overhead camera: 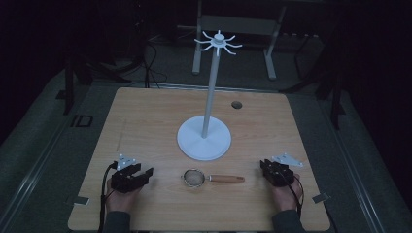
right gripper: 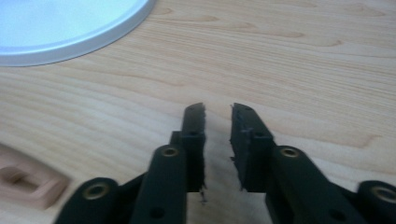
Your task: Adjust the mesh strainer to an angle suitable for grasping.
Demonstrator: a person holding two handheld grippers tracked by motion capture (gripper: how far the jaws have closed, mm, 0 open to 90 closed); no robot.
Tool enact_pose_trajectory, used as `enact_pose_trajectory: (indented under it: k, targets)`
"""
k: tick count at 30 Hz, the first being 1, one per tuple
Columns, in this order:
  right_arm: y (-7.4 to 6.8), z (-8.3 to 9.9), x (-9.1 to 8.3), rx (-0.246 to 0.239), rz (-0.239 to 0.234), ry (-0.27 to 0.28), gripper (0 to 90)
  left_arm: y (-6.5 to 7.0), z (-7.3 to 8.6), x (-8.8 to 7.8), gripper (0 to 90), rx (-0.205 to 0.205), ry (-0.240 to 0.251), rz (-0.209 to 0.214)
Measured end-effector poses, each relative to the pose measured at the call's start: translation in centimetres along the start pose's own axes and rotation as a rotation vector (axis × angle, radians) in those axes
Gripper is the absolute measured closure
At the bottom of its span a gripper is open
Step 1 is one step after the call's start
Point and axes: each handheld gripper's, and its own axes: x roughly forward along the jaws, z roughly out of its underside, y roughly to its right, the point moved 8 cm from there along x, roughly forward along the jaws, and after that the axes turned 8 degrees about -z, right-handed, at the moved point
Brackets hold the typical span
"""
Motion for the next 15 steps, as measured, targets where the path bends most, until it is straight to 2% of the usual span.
enact_pose_trajectory:
  k: [4, 8, 9, 11, 12, 15]
  targets:
    - [-0.7, 0.5, -0.8, -0.007, -0.029, -0.023, 88.9, -0.1, 0.0, -0.1, 44.7, -0.003, 0.004, 0.0]
    - [-1.0, 0.6, -1.2, 0.006, -0.046, -0.028, 89.9, -0.1, 0.0, -0.1, 44.7, -0.005, 0.005, -0.001]
    - [-1.9, 0.8, -1.5, 0.007, -0.079, -0.039, 90.0, -0.1, 0.0, -0.2, 44.7, -0.003, 0.006, 0.0]
    - [-2.2, 0.9, -1.5, 0.007, -0.089, -0.042, 89.9, -0.1, -0.1, -0.1, 44.7, -0.005, 0.007, 0.0]
    - [-2.9, 1.1, -1.5, 0.007, -0.113, -0.056, 89.9, -0.1, 0.0, -0.1, 44.6, -0.003, 0.006, 0.0]
    - [-3.4, 1.4, -1.5, 0.006, -0.126, -0.075, 89.9, -0.1, -0.1, -0.1, 44.7, -0.004, 0.007, 0.0]
